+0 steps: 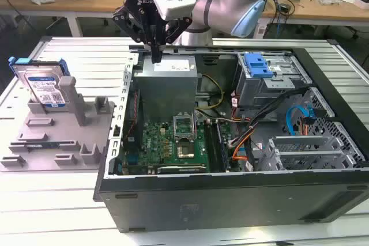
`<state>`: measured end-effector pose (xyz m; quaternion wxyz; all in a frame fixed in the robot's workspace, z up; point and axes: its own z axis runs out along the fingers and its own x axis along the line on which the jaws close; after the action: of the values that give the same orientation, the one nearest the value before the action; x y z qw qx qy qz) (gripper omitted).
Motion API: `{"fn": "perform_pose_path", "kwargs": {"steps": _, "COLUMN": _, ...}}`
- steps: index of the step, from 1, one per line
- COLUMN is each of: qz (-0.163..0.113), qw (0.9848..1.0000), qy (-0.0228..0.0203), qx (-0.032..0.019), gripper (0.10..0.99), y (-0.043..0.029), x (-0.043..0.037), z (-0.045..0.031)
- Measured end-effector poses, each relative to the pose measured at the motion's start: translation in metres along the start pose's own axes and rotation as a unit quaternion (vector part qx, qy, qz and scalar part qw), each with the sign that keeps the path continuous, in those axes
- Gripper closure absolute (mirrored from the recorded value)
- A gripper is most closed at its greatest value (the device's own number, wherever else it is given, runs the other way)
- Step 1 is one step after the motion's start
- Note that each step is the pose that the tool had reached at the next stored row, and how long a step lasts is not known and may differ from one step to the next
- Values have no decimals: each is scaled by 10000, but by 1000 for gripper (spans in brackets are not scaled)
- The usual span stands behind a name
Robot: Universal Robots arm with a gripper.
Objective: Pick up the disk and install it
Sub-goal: 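Reach for the disk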
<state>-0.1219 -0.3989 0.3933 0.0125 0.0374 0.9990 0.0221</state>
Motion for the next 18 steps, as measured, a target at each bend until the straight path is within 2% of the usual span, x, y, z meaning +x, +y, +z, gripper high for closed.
{"fn": "perform_pose_path", "kwargs": {"steps": 13, "qz": 0, "qw": 10000, "qy": 0, "qx": 1, "gripper": 980, "y": 0, "x": 0, "z": 0}}
{"fn": "perform_pose_path", "kwargs": {"steps": 15, "qz": 8, "qw": 10000, "qy": 10, "qx": 6, "gripper": 980, "y": 12, "x": 49, "z": 0}}
{"fn": "perform_pose_path", "kwargs": {"steps": 16, "qz": 9, "qw": 10000, "qy": 15, "qx": 7, "gripper": 980, "y": 41, "x": 132, "z": 0}}
{"fn": "perform_pose_path", "kwargs": {"steps": 18, "qz": 11, "qw": 10000, "qy": 15, "qx": 7, "gripper": 980, "y": 103, "x": 223, "z": 1}}
